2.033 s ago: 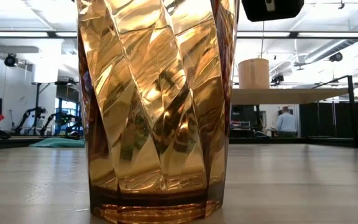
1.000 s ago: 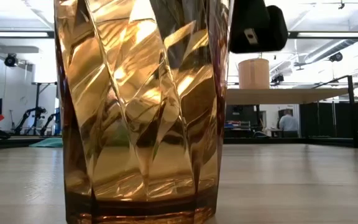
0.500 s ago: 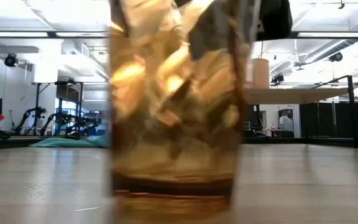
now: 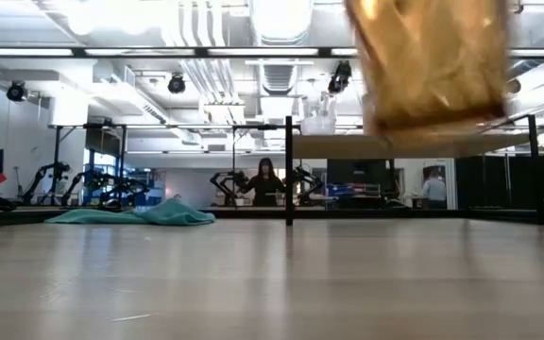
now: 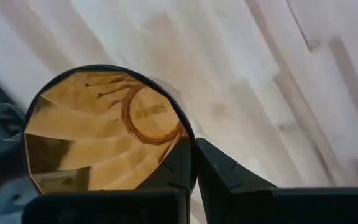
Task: Stack small to large cups/mugs on shelf
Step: Put the brown glass on the shelf
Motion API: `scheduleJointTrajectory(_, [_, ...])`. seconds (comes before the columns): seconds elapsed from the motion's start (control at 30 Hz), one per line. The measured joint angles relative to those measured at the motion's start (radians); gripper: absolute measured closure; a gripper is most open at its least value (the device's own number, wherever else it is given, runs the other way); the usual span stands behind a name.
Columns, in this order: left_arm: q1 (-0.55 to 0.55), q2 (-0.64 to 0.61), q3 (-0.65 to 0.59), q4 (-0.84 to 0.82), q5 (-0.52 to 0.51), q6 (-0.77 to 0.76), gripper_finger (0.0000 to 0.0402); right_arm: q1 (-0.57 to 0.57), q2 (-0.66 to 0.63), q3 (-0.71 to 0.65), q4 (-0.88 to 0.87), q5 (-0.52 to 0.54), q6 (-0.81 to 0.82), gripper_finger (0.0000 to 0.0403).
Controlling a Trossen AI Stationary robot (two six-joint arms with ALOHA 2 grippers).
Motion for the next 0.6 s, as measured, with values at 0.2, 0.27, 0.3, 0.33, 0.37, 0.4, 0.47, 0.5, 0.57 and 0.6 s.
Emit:
scheduleJointTrajectory(0.2, [0.0, -0.001, 0.0, 0.008, 0.0, -0.004, 0.0306, -0.005, -0.145, 0.003, 0.026, 0.127, 0.035, 0.0394])
scheduleJointTrajectory(0.27, [0.0, -0.003, 0.0, 0.017, 0.0, -0.005, 0.0306, -0.005, -0.203, -0.014, 0.013, 0.204, 0.064, 0.0394])
scheduleJointTrajectory(0.3, [0.0, -0.004, 0.0, 0.018, 0.0, -0.005, 0.0306, -0.005, -0.234, -0.025, 0.014, 0.237, 0.083, 0.0394])
scheduleJointTrajectory(0.33, [0.0, -0.005, 0.0, 0.019, 0.0, -0.005, 0.0306, -0.005, -0.273, -0.046, 0.026, 0.267, 0.088, 0.0394])
scheduleJointTrajectory(0.37, [0.0, -0.005, 0.0, 0.021, 0.0, -0.005, 0.0306, -0.005, -0.312, -0.074, 0.024, 0.296, 0.094, 0.0394])
scheduleJointTrajectory(0.4, [0.0, -0.005, 0.0, 0.023, 0.001, -0.005, 0.0306, -0.005, -0.347, -0.096, 0.012, 0.318, 0.113, 0.0394])
scheduleJointTrajectory(0.47, [0.0, -0.005, 0.0, 0.024, 0.001, -0.006, 0.0306, -0.005, -0.427, -0.154, 0.023, 0.344, 0.155, 0.0394])
scheduleJointTrajectory(0.5, [0.0, -0.005, 0.0, 0.025, 0.001, -0.006, 0.0306, -0.005, -0.47, -0.191, 0.02, 0.357, 0.168, 0.0394])
scheduleJointTrajectory(0.57, [0.0, -0.005, 0.0, 0.026, 0.002, -0.006, 0.0306, -0.005, -0.544, -0.263, 0.015, 0.367, 0.189, 0.0394])
scheduleJointTrajectory(0.6, [0.0, -0.005, 0.0, 0.026, 0.003, -0.006, 0.0306, -0.005, -0.581, -0.301, 0.018, 0.369, 0.204, 0.0394])
